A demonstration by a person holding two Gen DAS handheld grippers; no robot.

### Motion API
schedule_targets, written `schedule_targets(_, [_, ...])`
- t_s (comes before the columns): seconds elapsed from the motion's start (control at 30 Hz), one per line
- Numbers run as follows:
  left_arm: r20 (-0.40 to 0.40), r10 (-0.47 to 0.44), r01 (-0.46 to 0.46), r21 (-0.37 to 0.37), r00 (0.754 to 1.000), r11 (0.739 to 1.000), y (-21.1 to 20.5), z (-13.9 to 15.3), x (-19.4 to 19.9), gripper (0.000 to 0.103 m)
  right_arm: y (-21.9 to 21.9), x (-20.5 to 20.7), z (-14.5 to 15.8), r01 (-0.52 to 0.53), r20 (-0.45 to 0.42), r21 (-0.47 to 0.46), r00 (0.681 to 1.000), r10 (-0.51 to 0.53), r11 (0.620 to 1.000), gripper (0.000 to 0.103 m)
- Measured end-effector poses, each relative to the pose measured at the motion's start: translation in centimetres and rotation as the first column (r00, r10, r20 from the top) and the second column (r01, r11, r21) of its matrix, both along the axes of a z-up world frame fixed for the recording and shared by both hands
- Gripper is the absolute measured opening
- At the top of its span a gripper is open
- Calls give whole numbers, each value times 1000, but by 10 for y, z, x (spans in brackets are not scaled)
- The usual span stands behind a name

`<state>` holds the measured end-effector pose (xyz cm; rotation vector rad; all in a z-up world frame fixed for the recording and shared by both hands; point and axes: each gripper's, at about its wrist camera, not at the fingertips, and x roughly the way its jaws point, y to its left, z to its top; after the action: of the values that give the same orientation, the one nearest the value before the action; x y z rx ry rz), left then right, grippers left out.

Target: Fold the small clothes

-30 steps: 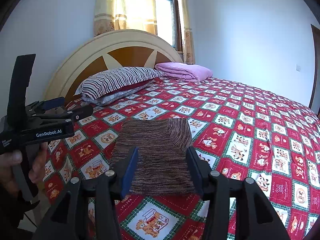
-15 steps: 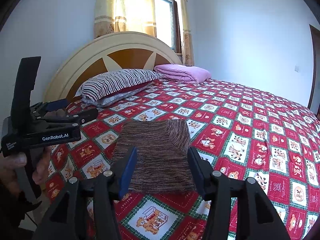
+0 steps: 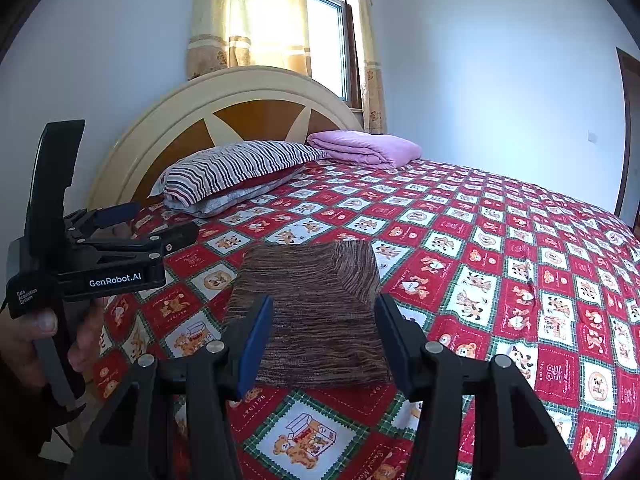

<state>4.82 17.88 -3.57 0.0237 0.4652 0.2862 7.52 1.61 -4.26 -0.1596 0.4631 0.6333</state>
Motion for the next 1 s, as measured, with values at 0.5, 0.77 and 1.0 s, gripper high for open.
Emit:
schedule_targets(0.5, [-5,-9,9,5,1000,1000,-8,-5,-1,103,-5,-1,1,16,2,17,1000,-16,1000,54])
schedule_targets(0.77, [-13,-22,22,-2,1000,1000,-7,-7,0,103,-7,-3,2,18,13,24,1000,-19,1000,55])
schedule_targets(1.0, [-13,-33,33,2,999,999,-6,-6,0,103,-9,-8,8,26,48,39,998,-28,999,55])
